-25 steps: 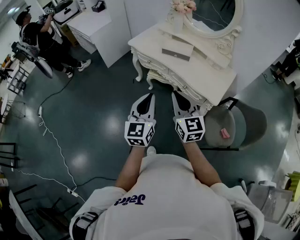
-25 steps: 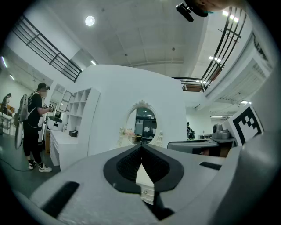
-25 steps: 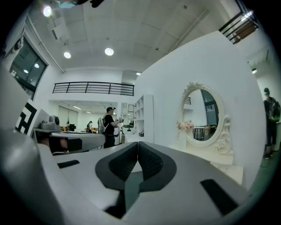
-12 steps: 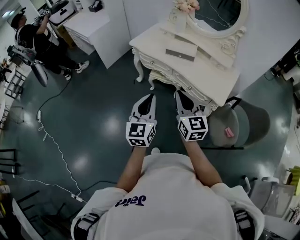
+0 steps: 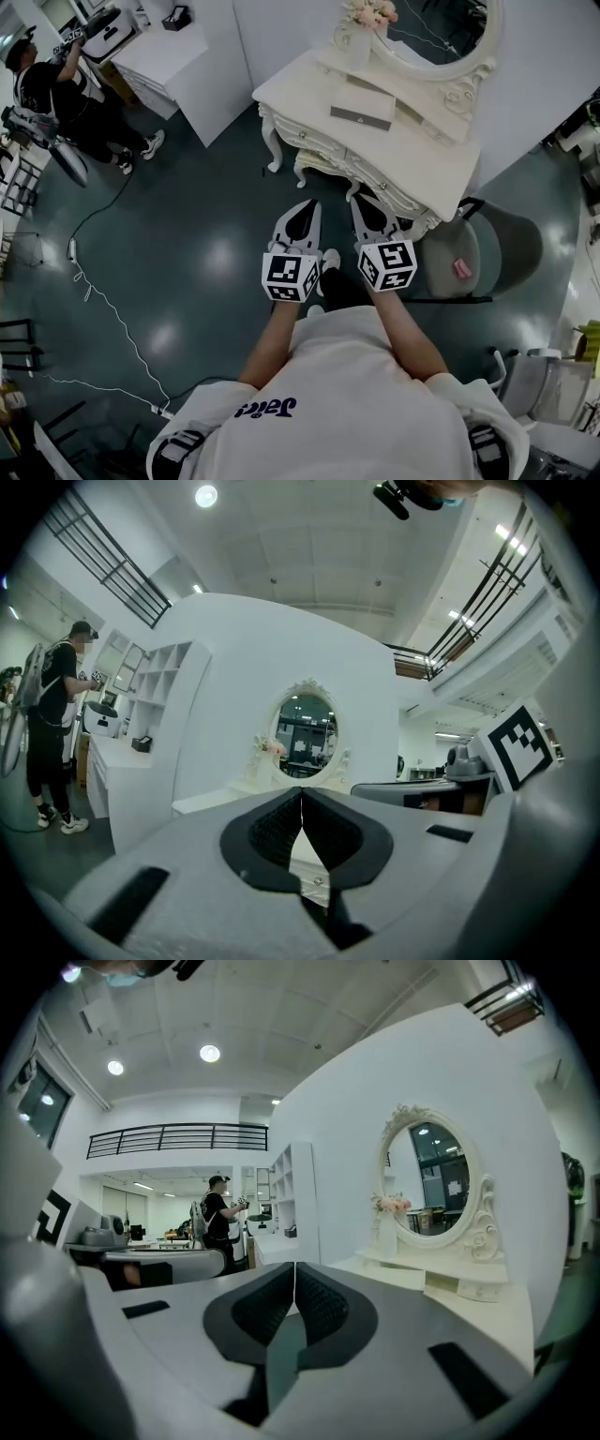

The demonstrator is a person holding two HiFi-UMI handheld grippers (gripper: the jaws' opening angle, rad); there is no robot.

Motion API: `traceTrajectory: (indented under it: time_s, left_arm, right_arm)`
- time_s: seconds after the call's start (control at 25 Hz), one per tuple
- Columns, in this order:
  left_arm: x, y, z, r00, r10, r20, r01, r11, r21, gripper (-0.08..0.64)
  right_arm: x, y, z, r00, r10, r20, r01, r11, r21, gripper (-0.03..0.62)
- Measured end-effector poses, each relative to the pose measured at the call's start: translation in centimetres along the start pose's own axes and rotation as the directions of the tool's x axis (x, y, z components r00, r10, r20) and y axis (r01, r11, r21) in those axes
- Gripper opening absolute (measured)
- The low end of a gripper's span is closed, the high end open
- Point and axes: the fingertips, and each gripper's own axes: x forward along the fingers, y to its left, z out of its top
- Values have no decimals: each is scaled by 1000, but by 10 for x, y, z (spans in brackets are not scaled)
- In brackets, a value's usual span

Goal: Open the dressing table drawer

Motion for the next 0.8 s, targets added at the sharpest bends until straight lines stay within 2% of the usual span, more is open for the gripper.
traceTrajectory:
  time_s: [0.16, 0.36, 0.52, 0.8]
  left_arm:
    - [44, 23, -4, 1000, -14, -10, 14, 1000, -1, 15]
    - [120, 52, -9, 997, -63, -43, 63, 998, 7, 15]
    - [189, 74, 2, 992, -114, -52, 115, 993, 17, 15]
    - [298, 83, -3, 981, -182, -69, 183, 983, 8, 15]
  right_arm:
    - [39, -28, -3, 1000, -20, -6, 21, 1000, 15, 15]
    - [103, -80, -7, 998, -61, -15, 62, 995, 83, 15]
    - [159, -125, 9, 996, -93, -1, 92, 987, 129, 15]
    - [221, -210, 10, 988, -152, -37, 156, 973, 168, 15]
